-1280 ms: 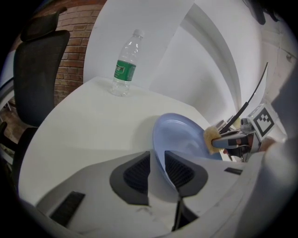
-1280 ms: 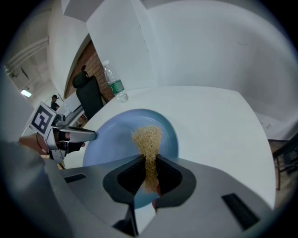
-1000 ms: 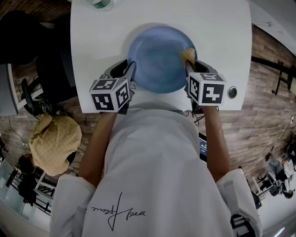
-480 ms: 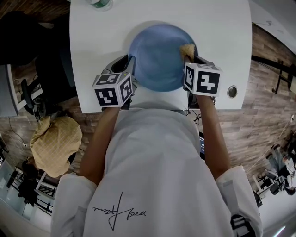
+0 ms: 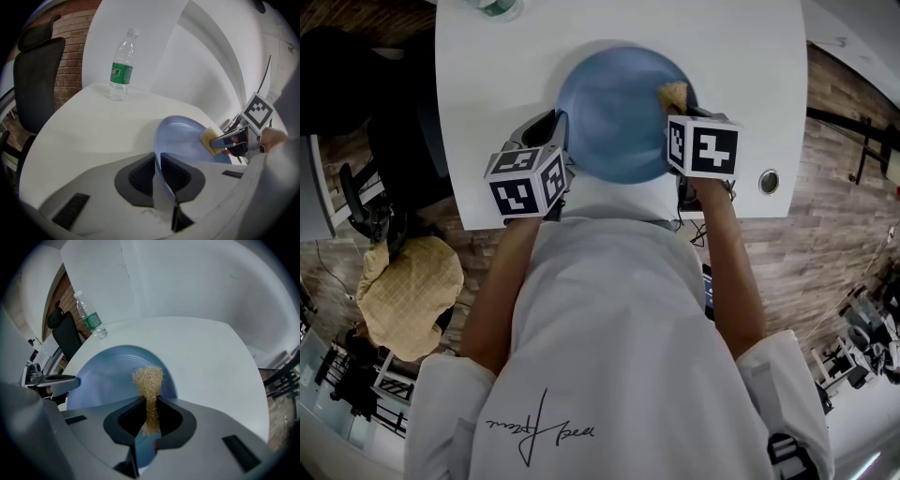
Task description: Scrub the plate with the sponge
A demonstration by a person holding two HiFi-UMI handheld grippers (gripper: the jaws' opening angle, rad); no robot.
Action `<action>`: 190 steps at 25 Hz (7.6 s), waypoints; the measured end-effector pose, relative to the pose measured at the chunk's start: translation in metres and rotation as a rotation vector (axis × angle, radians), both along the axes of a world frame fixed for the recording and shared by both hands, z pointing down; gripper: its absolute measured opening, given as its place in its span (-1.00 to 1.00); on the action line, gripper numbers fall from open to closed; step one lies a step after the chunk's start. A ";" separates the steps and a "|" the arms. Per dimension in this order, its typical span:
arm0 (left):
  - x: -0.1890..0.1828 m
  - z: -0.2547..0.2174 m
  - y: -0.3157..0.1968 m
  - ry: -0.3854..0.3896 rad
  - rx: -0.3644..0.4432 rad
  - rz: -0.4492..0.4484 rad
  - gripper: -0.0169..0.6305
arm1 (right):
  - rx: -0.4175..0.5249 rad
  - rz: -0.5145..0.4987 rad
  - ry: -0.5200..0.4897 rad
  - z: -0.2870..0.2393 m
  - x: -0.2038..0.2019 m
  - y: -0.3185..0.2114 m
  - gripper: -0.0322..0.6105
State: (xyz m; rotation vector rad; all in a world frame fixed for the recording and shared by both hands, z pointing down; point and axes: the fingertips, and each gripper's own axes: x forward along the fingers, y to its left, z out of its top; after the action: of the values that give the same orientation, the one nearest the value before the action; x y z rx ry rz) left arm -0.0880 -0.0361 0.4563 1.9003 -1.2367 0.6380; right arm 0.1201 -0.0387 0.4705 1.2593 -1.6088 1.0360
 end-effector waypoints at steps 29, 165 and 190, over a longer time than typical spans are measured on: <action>0.001 0.000 0.000 0.004 0.016 0.049 -0.82 | -0.064 -0.148 0.041 0.006 -0.014 -0.020 -0.77; -0.001 0.002 -0.008 0.090 -0.004 -0.083 -0.91 | 0.076 -0.398 -0.081 -0.002 -0.145 -0.026 -0.77; 0.000 0.002 -0.009 0.092 0.001 -0.089 -0.91 | -0.021 -0.476 -0.242 0.000 -0.160 0.016 -0.77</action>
State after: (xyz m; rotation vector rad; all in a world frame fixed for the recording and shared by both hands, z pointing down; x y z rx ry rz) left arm -0.0881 -0.0451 0.4583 1.8436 -1.2545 0.4977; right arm -0.0404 -0.0231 0.4706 0.6979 -1.9514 0.9186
